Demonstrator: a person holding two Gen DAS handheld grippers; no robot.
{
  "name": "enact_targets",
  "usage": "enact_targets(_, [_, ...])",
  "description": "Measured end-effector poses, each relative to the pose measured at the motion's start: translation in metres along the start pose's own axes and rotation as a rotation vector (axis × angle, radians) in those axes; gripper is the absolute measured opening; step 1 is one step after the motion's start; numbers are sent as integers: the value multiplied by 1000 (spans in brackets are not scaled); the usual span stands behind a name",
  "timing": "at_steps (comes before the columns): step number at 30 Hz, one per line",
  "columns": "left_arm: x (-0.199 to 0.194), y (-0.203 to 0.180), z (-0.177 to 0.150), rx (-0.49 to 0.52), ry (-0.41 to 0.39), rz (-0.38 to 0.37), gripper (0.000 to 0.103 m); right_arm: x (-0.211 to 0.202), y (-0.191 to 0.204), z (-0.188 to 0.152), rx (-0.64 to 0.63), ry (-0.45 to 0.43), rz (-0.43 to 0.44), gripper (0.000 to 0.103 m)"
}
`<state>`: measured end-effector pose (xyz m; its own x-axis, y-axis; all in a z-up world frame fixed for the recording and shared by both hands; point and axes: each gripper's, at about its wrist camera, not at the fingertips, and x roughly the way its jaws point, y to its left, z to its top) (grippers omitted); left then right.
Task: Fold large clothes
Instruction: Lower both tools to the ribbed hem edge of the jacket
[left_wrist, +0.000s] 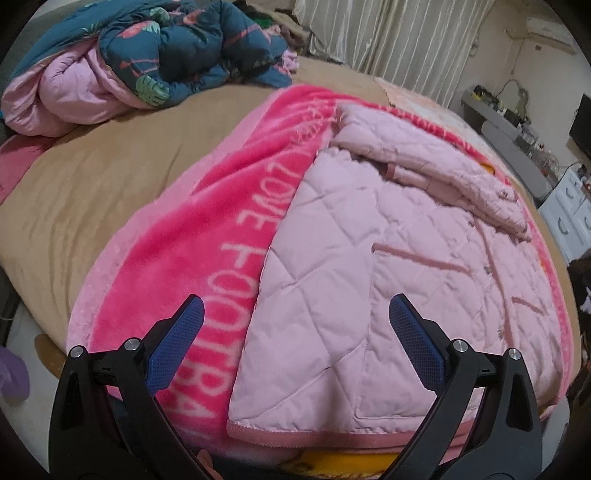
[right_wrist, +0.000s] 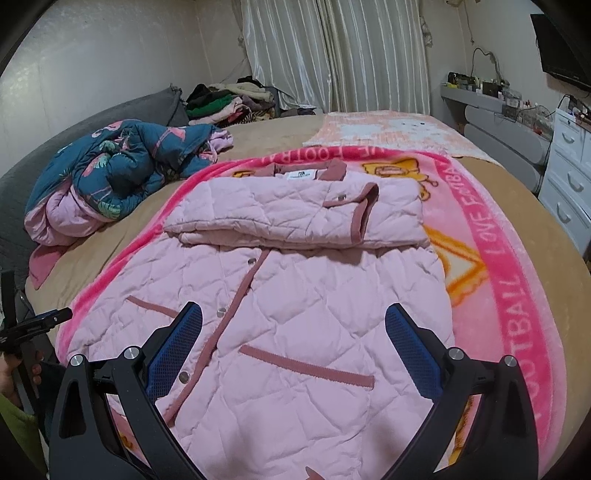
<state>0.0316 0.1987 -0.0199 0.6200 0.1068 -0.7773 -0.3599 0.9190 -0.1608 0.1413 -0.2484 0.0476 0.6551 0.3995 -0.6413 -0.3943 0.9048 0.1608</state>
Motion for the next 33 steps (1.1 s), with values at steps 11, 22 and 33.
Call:
enact_targets(11, [38,1,-8,26,149,-40,94,8,-13,-17,11,51,-22,99])
enact_targets(22, [74,1,-16,-9,310,-84,94,-4,-43,-35,57,76,-80,99])
enact_targets(33, [80,6,-17,-48,329,-146,94,-26,-89,-72,141,174,-143,99])
